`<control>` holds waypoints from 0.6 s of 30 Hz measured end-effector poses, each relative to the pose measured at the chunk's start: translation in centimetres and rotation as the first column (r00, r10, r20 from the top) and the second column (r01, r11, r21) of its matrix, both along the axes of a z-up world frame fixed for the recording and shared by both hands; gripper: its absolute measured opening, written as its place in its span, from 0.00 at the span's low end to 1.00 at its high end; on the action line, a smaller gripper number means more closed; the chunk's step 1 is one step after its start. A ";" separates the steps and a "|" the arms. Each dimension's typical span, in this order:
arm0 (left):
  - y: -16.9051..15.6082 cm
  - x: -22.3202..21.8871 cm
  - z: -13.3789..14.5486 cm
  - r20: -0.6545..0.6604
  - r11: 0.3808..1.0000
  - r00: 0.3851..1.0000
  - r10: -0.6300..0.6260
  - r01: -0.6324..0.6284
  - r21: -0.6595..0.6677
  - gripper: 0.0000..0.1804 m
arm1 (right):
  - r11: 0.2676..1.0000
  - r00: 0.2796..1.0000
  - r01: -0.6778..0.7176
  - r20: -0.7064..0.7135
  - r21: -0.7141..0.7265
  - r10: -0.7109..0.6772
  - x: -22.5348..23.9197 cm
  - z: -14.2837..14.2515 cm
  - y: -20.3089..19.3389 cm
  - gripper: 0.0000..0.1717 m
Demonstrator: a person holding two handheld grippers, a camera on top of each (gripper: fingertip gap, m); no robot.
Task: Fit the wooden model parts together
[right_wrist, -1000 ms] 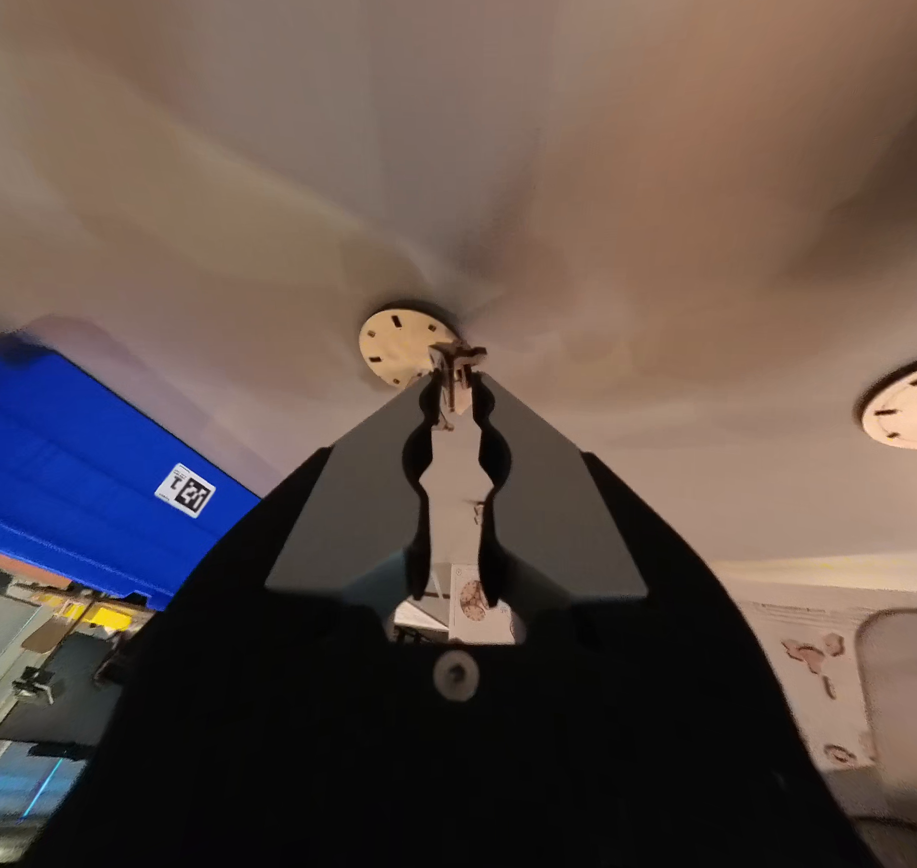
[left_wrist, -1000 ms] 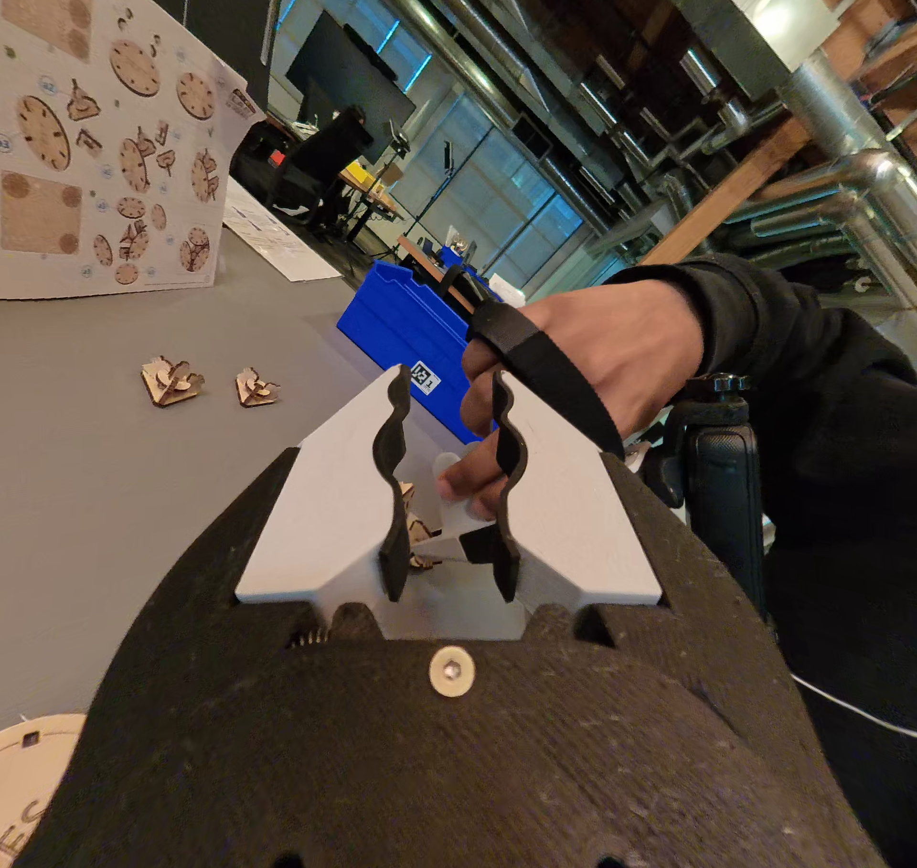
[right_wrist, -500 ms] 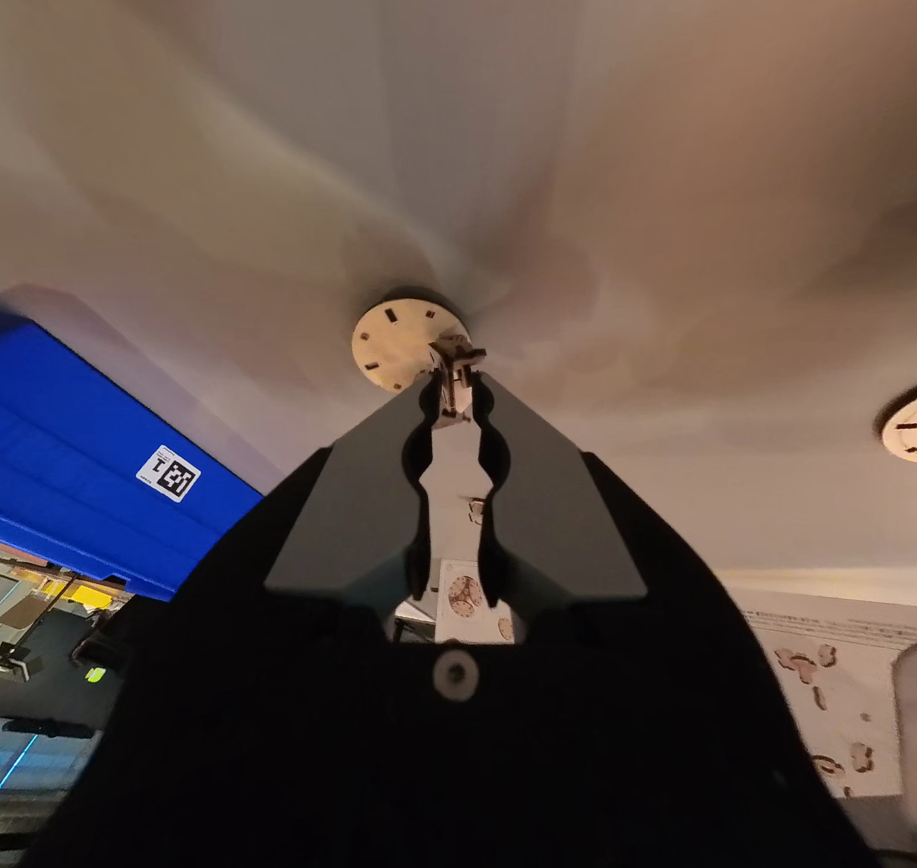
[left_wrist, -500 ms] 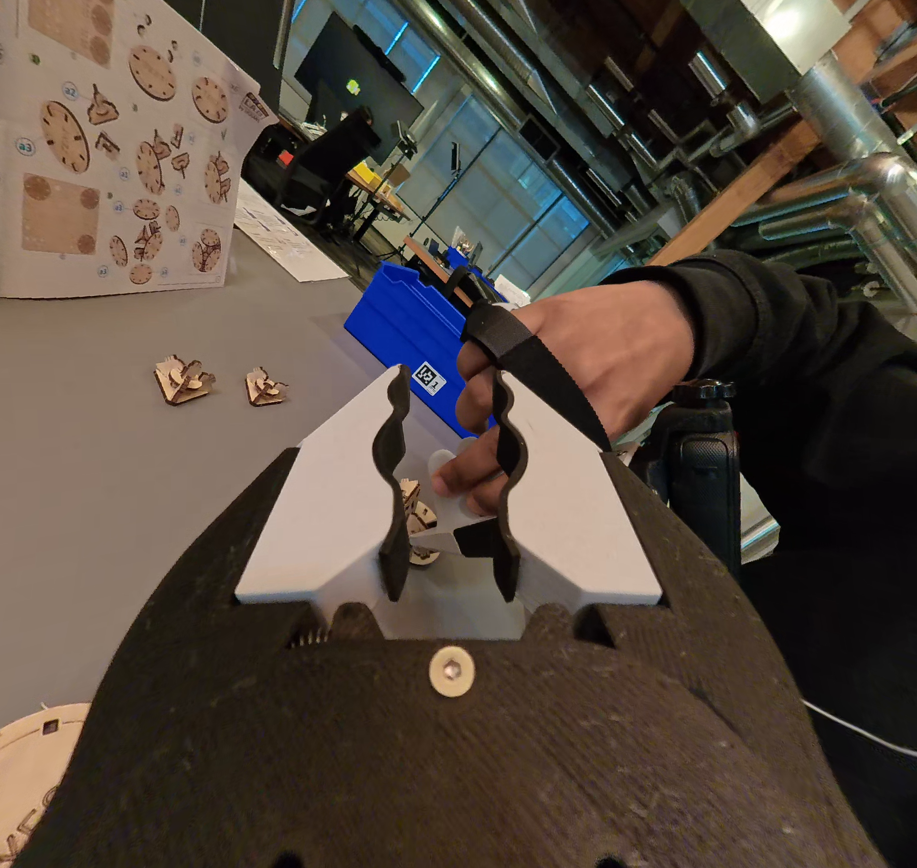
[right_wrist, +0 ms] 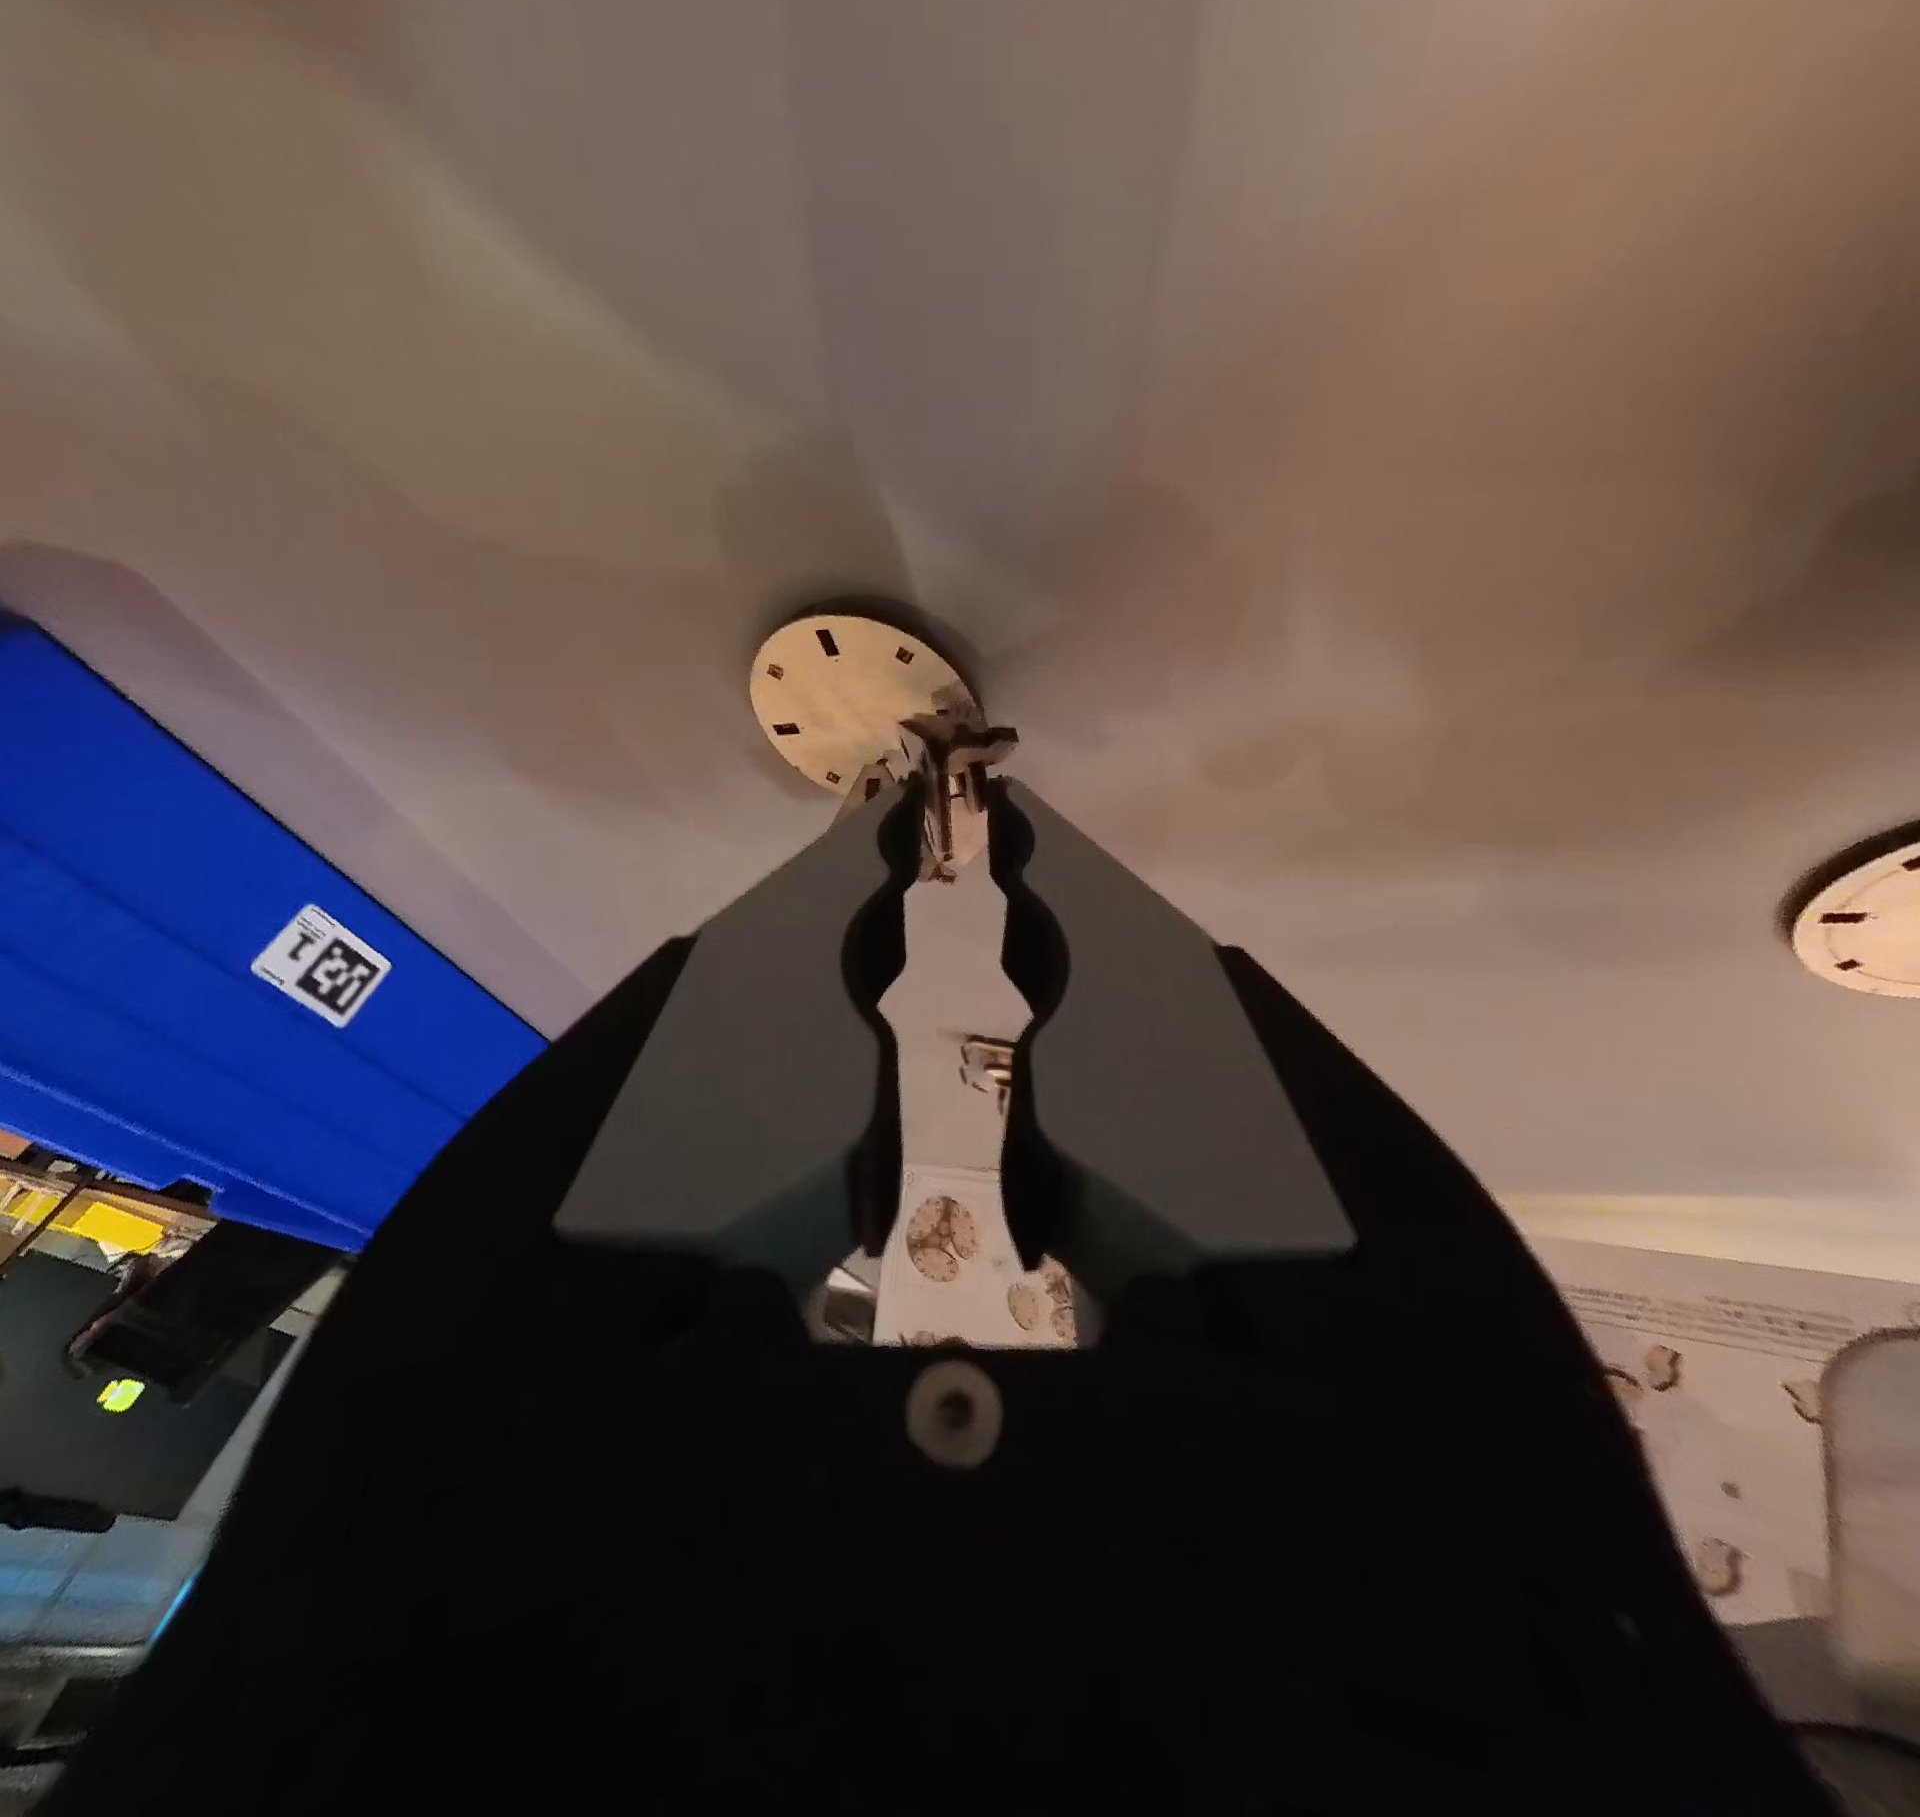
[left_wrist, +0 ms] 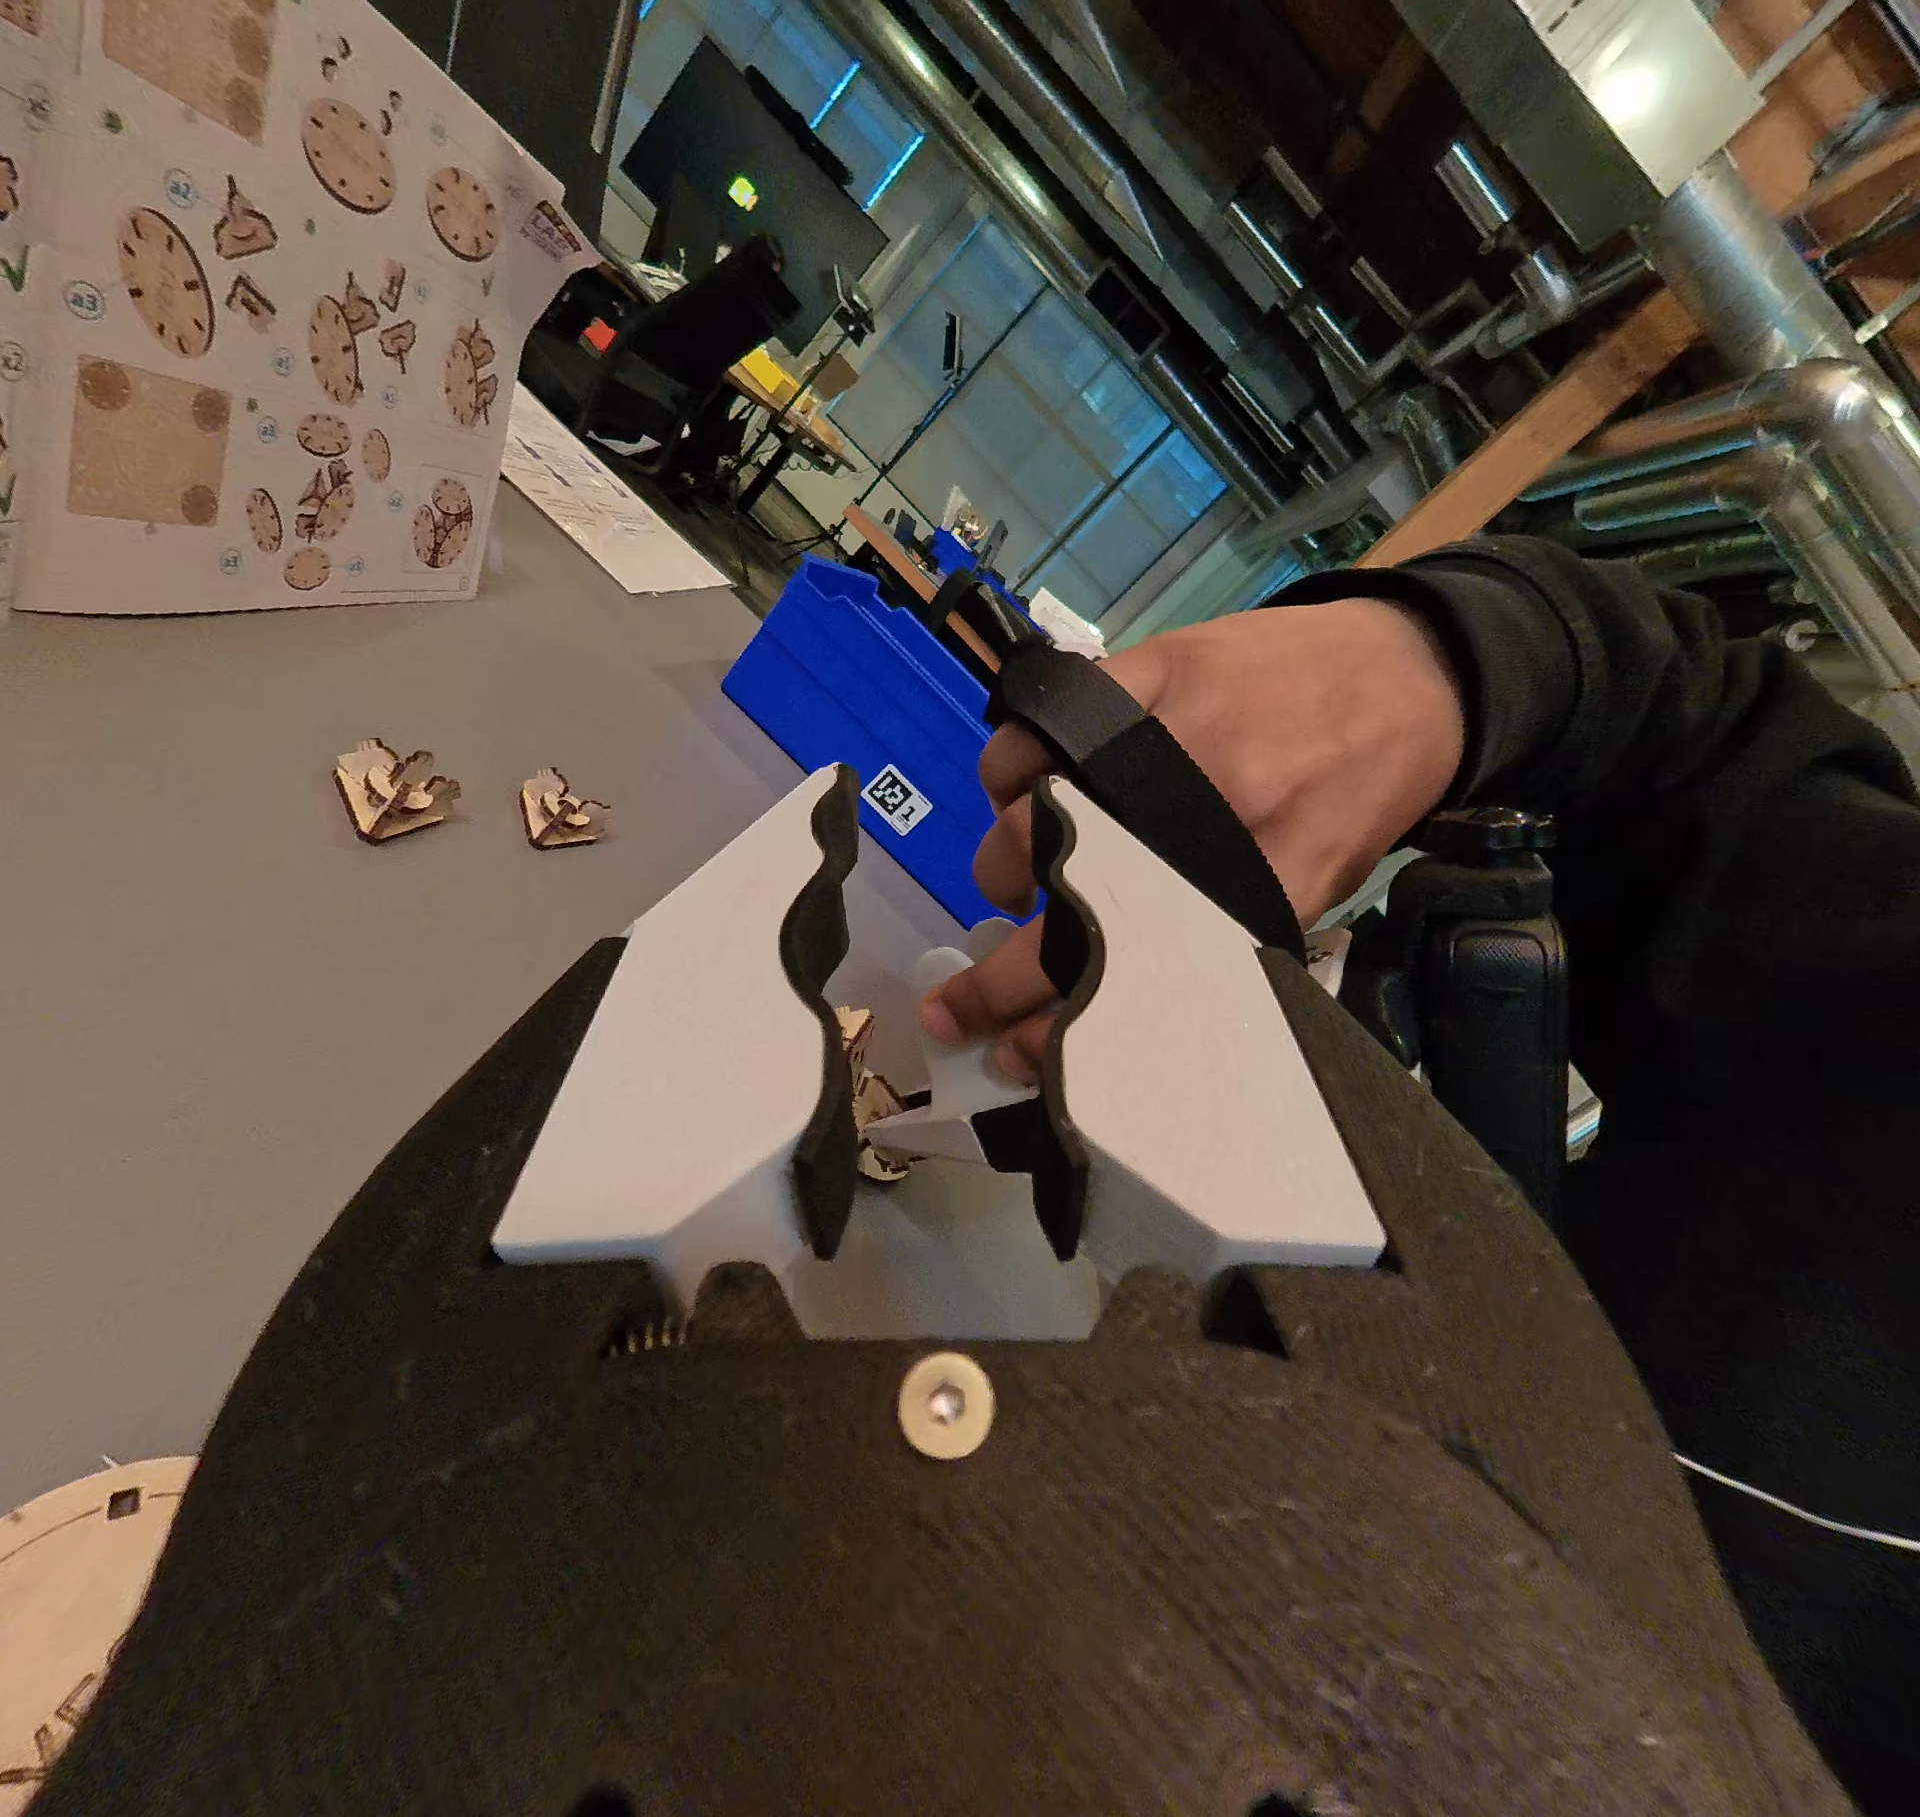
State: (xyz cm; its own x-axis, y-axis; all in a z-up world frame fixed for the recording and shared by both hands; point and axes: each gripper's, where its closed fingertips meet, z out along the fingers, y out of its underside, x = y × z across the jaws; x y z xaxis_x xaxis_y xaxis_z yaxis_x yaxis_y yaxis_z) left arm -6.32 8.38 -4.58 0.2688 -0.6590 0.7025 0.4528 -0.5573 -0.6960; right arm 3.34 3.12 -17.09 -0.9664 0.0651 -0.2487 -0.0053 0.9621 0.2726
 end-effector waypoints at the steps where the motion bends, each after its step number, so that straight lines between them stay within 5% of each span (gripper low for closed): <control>1: 0.0 0.0 0.0 0.001 1.000 1.000 -0.001 0.001 0.000 0.17 | 1.000 1.000 -0.010 0.003 0.005 0.010 0.0 0.0 0.1 0.06; 13: -0.1 0.2 -0.2 0.004 1.000 1.000 -0.017 0.017 -0.012 0.18 | 1.000 1.000 -0.022 -0.011 -0.002 0.022 0.5 -0.3 0.3 0.06; 18: -0.3 0.5 -0.3 -0.010 0.999 0.999 -0.037 0.037 -0.009 0.20 | 0.997 0.991 0.075 -0.107 -0.021 -0.077 0.0 1.1 0.4 0.06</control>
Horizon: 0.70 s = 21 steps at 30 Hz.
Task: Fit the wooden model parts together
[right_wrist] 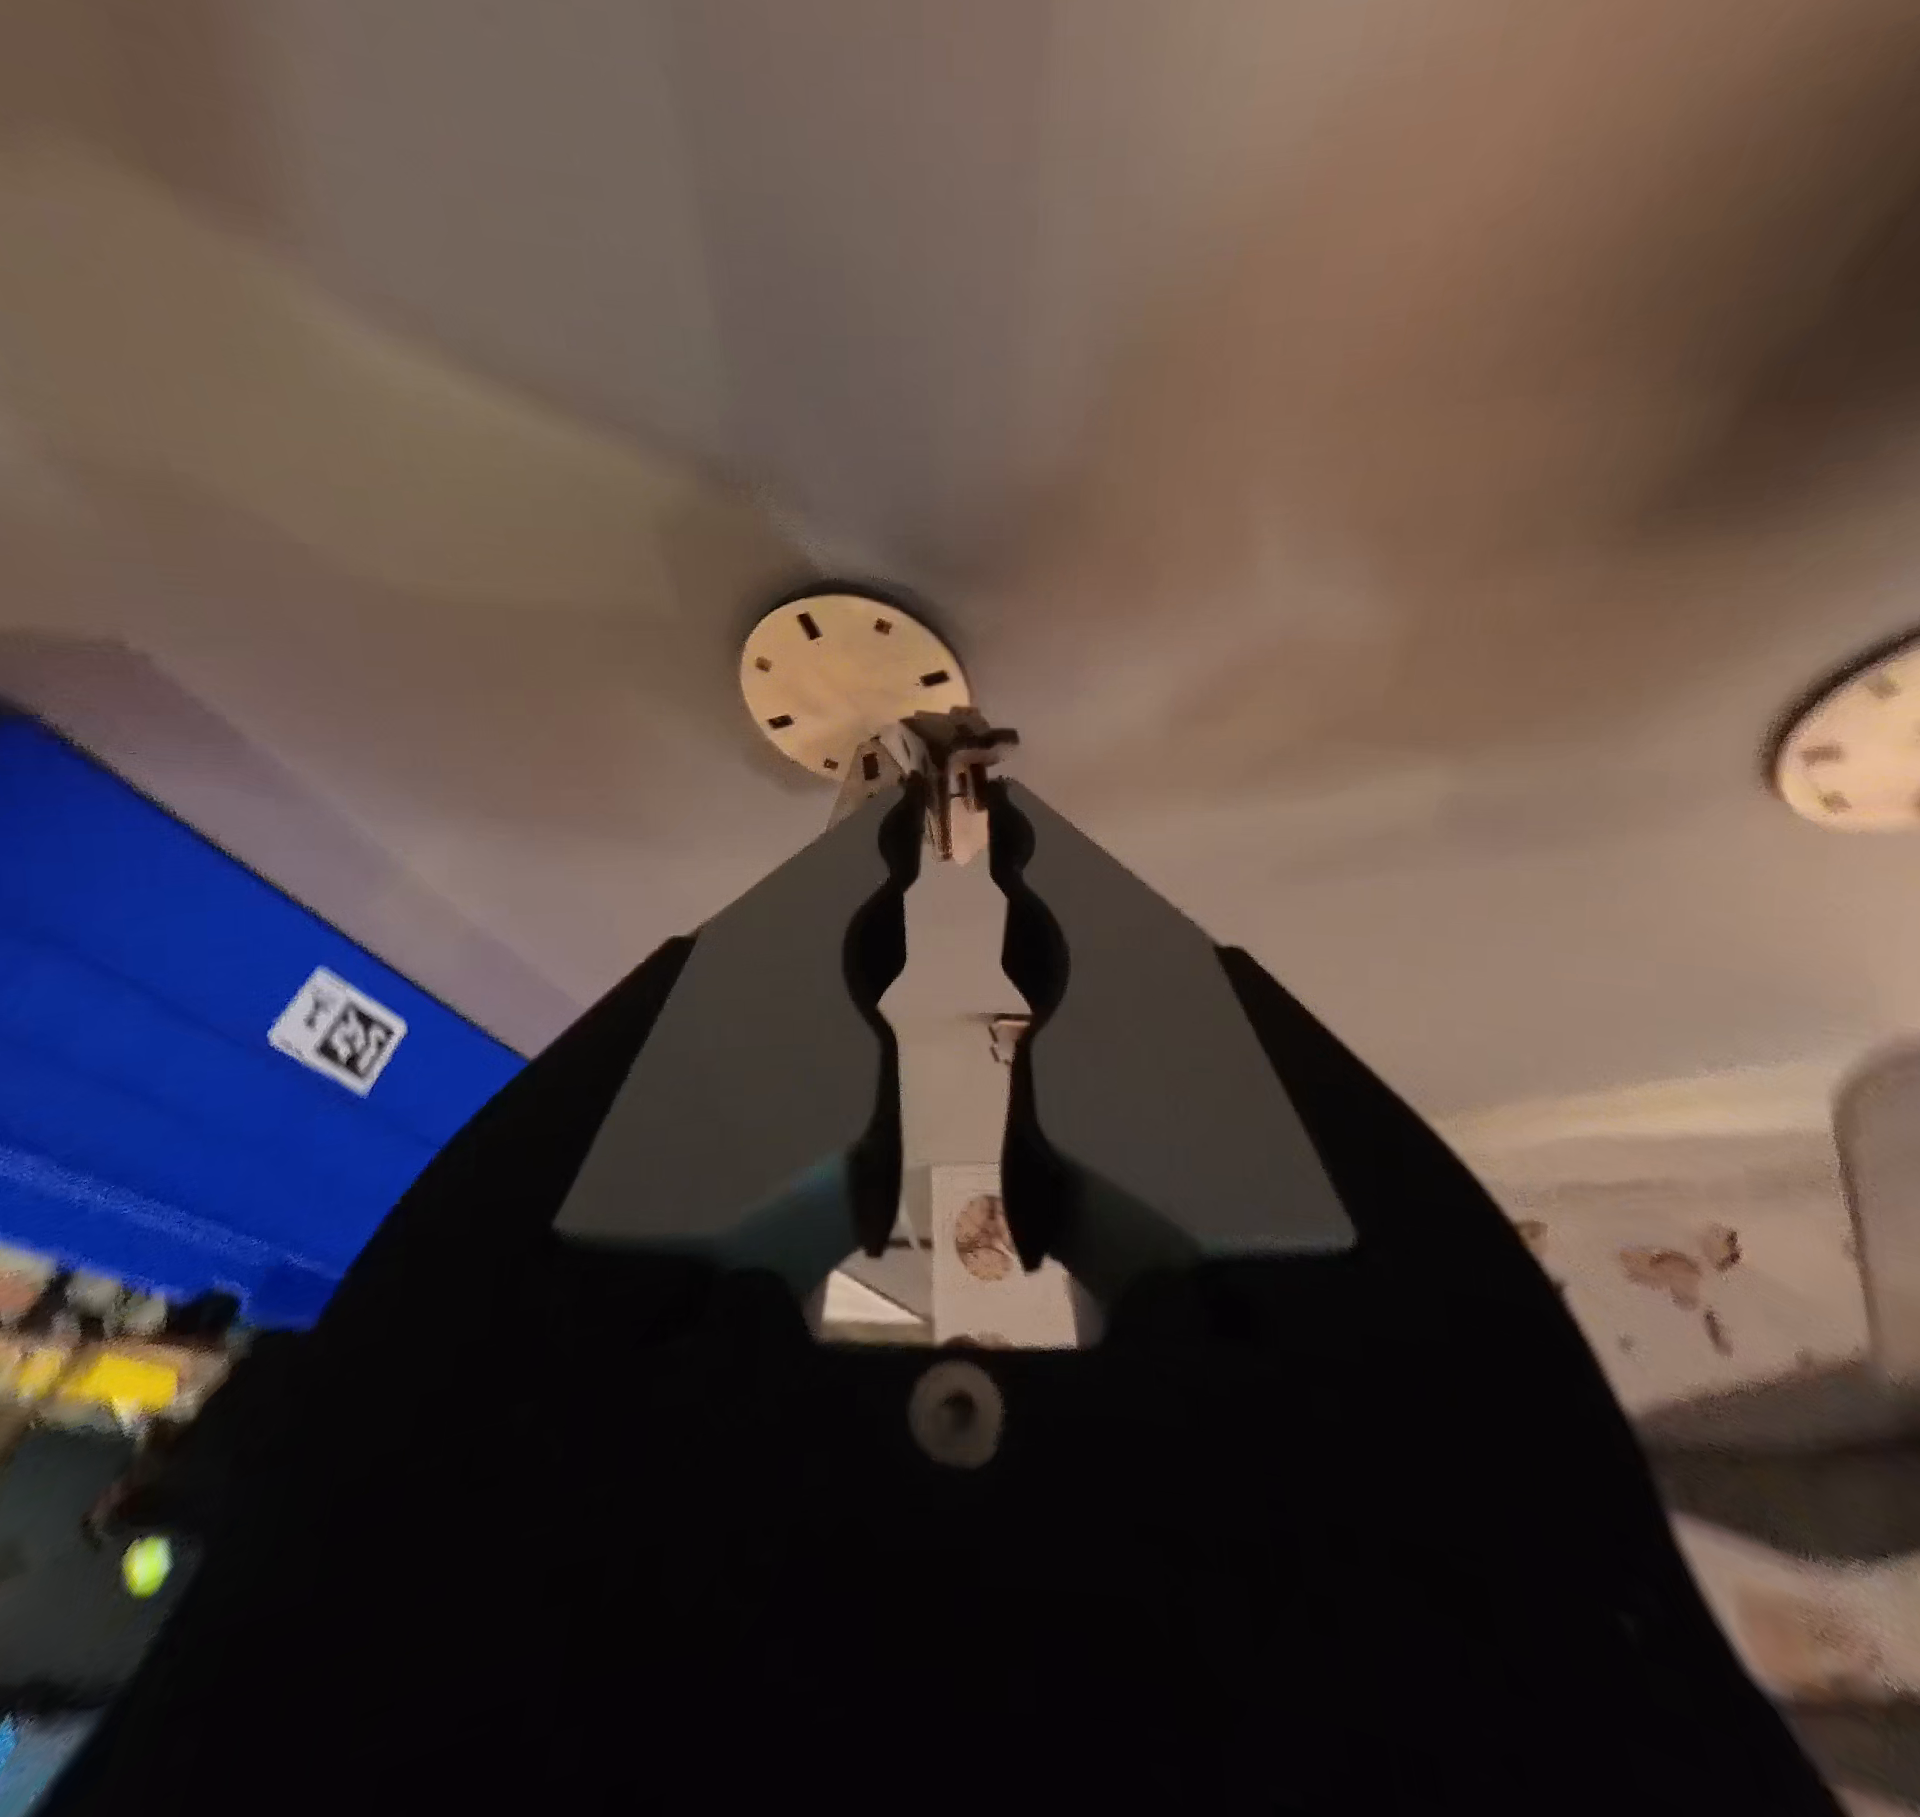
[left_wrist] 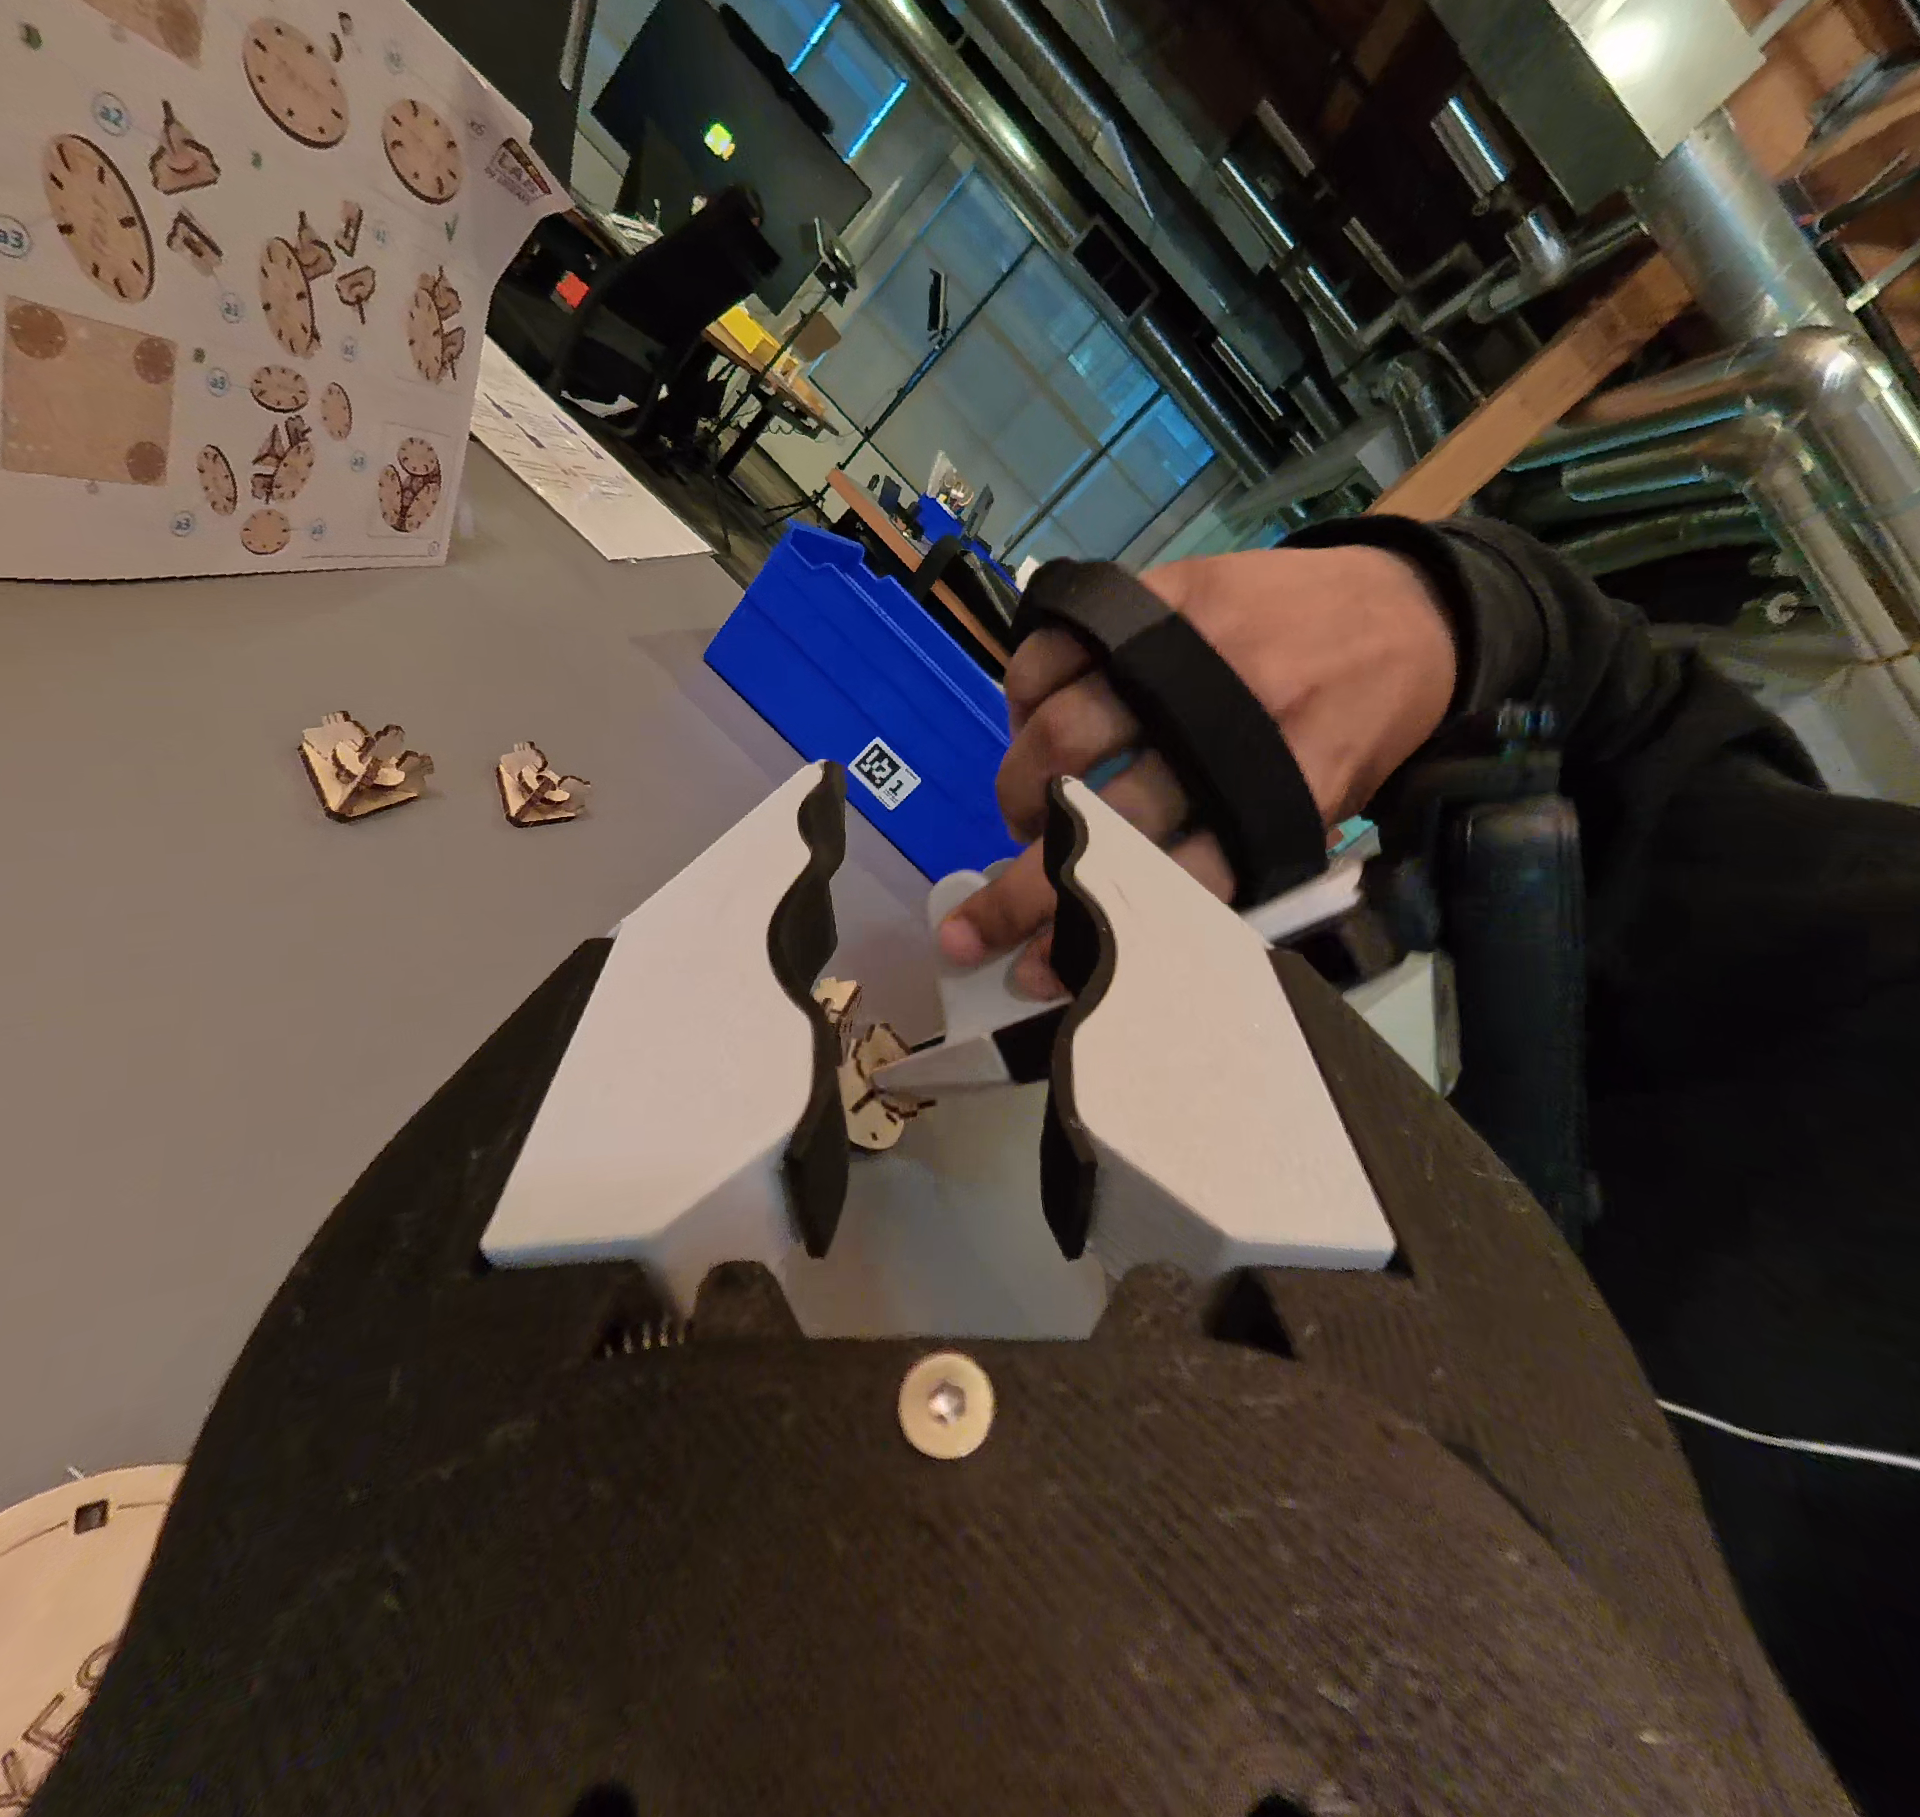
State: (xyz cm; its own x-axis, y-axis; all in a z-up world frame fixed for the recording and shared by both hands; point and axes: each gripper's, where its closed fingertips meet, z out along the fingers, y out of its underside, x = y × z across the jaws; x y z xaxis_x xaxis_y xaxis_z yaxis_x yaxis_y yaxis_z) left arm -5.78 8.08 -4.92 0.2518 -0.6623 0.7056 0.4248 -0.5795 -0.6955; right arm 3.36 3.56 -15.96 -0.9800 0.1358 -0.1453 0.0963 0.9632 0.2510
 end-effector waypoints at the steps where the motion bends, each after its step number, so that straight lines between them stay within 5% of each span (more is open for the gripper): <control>1: -0.1 0.0 0.1 -0.001 1.000 1.000 -0.001 0.001 0.007 0.20 | 0.998 0.997 0.045 -0.055 -0.031 -0.047 -0.4 0.6 -0.3 0.06; 5: -0.3 0.0 0.5 0.002 0.999 1.000 -0.006 0.006 0.035 0.22 | 0.961 0.912 0.176 -0.332 -0.212 -0.240 -2.2 2.9 -1.4 0.06; 9: -0.4 0.3 0.2 -0.019 0.999 1.000 -0.015 0.016 0.045 0.22 | 0.917 0.799 0.115 -0.512 -0.383 -0.314 -2.8 2.9 -4.4 0.06; 14: -0.7 1.4 -0.8 -0.090 0.997 0.995 -0.033 0.039 0.064 0.22 | 0.978 0.872 0.017 -0.475 -0.209 -0.117 -1.3 -1.0 -5.5 0.06; 21: -0.7 1.6 -1.4 -0.133 0.996 0.991 -0.029 0.039 0.074 0.22 | 0.954 0.861 0.056 -0.470 -0.295 -0.196 -1.1 -1.6 -6.0 0.06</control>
